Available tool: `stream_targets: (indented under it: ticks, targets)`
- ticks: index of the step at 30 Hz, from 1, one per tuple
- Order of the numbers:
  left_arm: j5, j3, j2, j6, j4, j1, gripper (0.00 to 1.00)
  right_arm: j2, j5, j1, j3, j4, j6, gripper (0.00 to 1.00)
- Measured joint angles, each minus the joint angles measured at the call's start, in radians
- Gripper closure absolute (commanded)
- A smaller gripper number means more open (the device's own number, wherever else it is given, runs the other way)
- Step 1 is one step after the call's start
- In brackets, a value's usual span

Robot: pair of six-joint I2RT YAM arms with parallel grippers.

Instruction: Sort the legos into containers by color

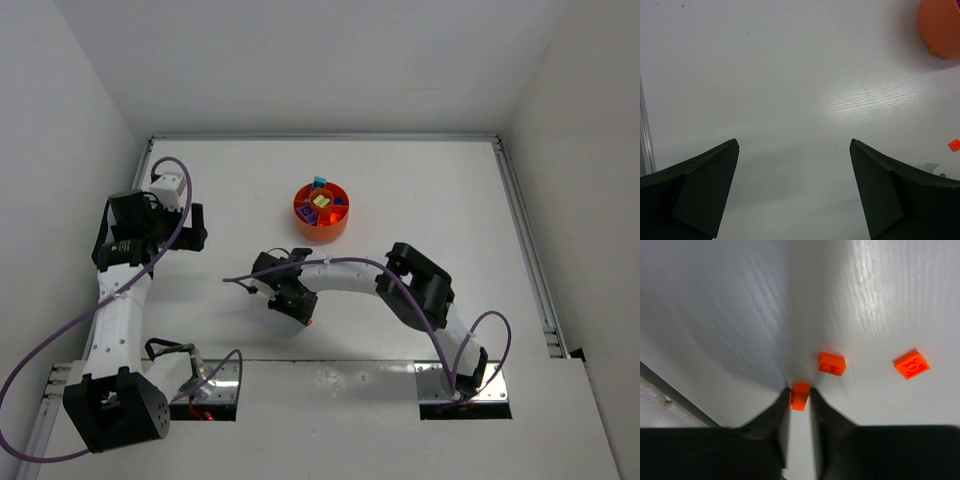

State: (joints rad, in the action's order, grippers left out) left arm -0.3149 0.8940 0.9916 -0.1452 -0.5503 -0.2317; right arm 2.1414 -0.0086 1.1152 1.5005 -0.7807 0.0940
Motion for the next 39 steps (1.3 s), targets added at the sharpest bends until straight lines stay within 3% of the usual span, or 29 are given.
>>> stream_targets:
  ticks: [3, 14, 23, 32, 39]
  targets:
    - [-0.002, -0.002, 0.000, 0.000, 0.000, -0.005, 0.00, 0.002, -0.006, 0.000, 0.002, 0.001, 0.005, 1.00]
    - [-0.042, -0.024, -0.018, 0.001, 0.017, -0.014, 0.00, -0.108, 0.046, -0.071, -0.051, 0.014, -0.035, 1.00]
    - [-0.139, -0.044, -0.040, 0.047, 0.046, -0.014, 0.00, -0.372, 0.193, -0.333, -0.001, 0.203, -0.060, 1.00]
    - [-0.235, -0.047, -0.099, 0.038, 0.052, -0.011, 0.00, -0.280, 0.181, -0.443, 0.082, 0.301, -0.029, 1.00]
    - [-0.271, -0.061, -0.104, 0.013, 0.060, -0.002, 0.03, -0.212, 0.114, -0.497, 0.100, 0.277, -0.003, 1.00]
